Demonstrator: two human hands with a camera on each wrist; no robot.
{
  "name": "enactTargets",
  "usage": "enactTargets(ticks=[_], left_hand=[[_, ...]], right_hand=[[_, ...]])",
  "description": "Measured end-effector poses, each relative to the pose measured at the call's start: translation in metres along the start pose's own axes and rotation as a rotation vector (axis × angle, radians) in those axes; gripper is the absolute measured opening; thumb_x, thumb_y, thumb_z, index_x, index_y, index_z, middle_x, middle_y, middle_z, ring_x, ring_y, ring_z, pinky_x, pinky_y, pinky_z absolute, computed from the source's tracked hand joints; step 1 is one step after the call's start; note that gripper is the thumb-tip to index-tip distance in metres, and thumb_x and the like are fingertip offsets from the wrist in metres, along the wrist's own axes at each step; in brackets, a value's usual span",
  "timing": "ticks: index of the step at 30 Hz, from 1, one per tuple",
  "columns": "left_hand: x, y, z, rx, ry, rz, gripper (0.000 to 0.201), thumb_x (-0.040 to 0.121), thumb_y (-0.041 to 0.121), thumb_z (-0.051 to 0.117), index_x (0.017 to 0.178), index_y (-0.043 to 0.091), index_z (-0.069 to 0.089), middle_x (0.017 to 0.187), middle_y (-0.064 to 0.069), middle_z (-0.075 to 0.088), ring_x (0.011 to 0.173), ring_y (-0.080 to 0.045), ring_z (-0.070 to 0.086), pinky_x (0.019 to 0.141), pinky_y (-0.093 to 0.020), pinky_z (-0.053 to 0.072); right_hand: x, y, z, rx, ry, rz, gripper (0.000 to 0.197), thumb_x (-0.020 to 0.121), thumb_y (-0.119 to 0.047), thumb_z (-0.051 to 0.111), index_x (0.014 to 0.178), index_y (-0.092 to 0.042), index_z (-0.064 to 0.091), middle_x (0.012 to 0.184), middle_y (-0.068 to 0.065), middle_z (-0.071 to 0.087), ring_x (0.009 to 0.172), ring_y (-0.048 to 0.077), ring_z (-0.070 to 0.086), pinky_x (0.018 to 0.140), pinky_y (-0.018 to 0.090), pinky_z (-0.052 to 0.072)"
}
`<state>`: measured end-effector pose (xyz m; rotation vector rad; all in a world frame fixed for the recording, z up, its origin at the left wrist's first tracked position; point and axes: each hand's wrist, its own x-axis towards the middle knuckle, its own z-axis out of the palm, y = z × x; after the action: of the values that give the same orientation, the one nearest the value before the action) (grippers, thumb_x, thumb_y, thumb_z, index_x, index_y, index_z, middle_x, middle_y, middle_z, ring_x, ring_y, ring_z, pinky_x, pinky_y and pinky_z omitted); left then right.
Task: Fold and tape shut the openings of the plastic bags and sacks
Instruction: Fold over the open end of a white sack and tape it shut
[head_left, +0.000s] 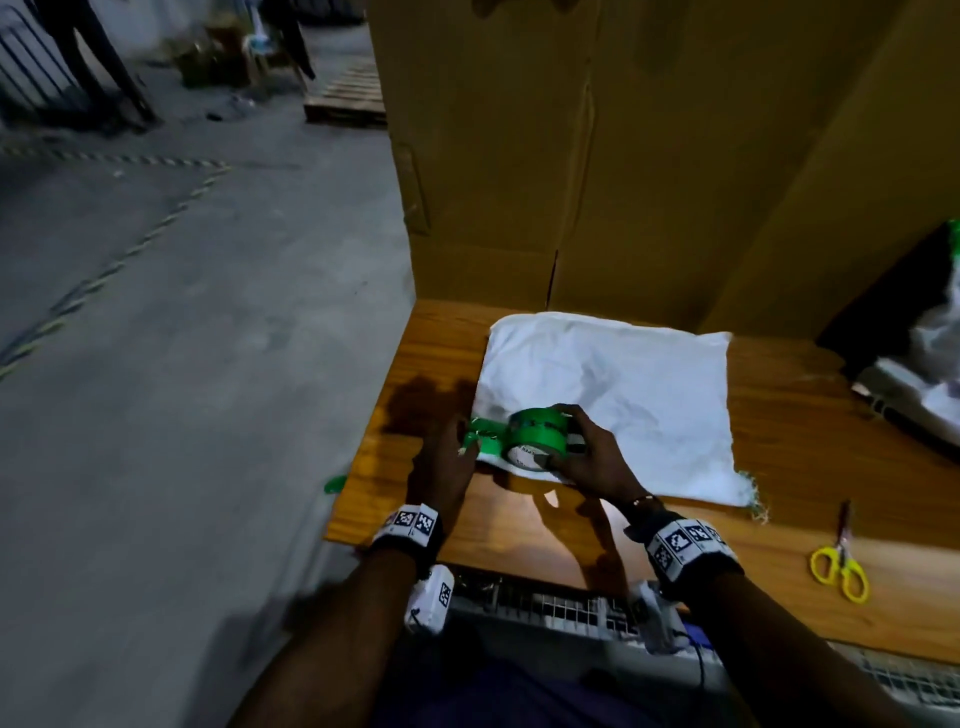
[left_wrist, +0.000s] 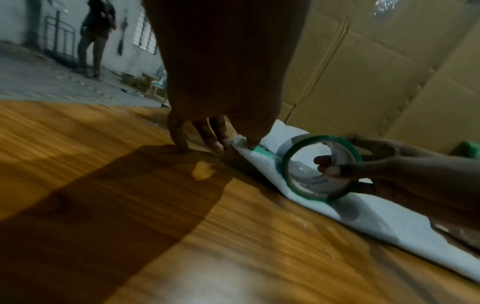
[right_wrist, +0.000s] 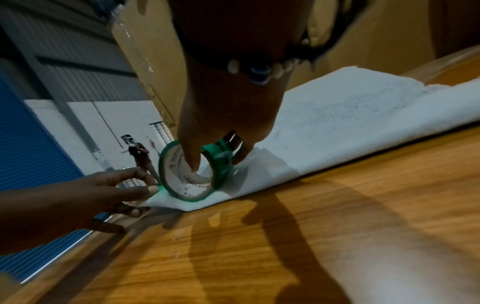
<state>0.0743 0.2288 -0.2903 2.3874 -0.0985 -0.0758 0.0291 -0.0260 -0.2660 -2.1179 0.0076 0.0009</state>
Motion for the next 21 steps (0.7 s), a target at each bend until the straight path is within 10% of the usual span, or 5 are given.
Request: enactTargets(ticks=[9, 14, 17, 21], left_hand=[[0.003, -0.018, -0.010, 0.325, -0.027, 0.042, 0.048, 0.099, 0.034, 0.058, 0.147, 0.033, 0.050, 0.143, -0.012, 0.057, 0.129, -0.039, 0.055, 0.100, -0.054, 0.051], [0.002, -0.026, 0.000, 0.436, -0.071, 0.372, 0.065, 0.097, 0.013, 0.055, 0.160, 0.011, 0.036, 0.161, -0.017, 0.039, 0.145, -0.035, 0.042, 0.119, -0.050, 0.036], [-0.004, -0.039, -0.001, 0.335, -0.206, 0.472, 0.088, 0.098, 0.034, 0.053, 0.167, 0.011, 0.003, 0.173, -0.012, 0.015, 0.160, -0.026, 0.015, 0.131, -0.047, 0.007], [-0.005, -0.044, -0.006, 0.354, -0.222, 0.498, 0.096, 0.097, 0.058, 0.049, 0.167, 0.016, 0.000, 0.175, -0.004, 0.006, 0.161, -0.016, 0.002, 0.130, -0.051, 0.004]], right_hand=[[-0.005, 0.013, 0.048, 0.086, -0.031, 0.048, 0.077, 0.090, -0.032, 0.082, 0.153, -0.030, 0.038, 0.144, -0.008, 0.061, 0.132, 0.010, 0.058, 0.106, 0.047, 0.053], [-0.005, 0.023, 0.073, 0.018, 0.079, 0.076, 0.085, 0.087, -0.055, 0.076, 0.156, -0.039, 0.030, 0.135, -0.001, 0.062, 0.121, 0.023, 0.060, 0.096, 0.053, 0.055], [-0.001, 0.024, 0.078, -0.012, 0.133, 0.037, 0.084, 0.090, -0.057, 0.074, 0.159, -0.035, 0.031, 0.134, -0.001, 0.066, 0.116, 0.021, 0.066, 0.089, 0.050, 0.059], [-0.007, 0.016, 0.084, 0.025, 0.176, -0.018, 0.080, 0.095, -0.048, 0.071, 0.162, -0.030, 0.031, 0.150, -0.004, 0.056, 0.131, 0.016, 0.057, 0.103, 0.047, 0.054]])
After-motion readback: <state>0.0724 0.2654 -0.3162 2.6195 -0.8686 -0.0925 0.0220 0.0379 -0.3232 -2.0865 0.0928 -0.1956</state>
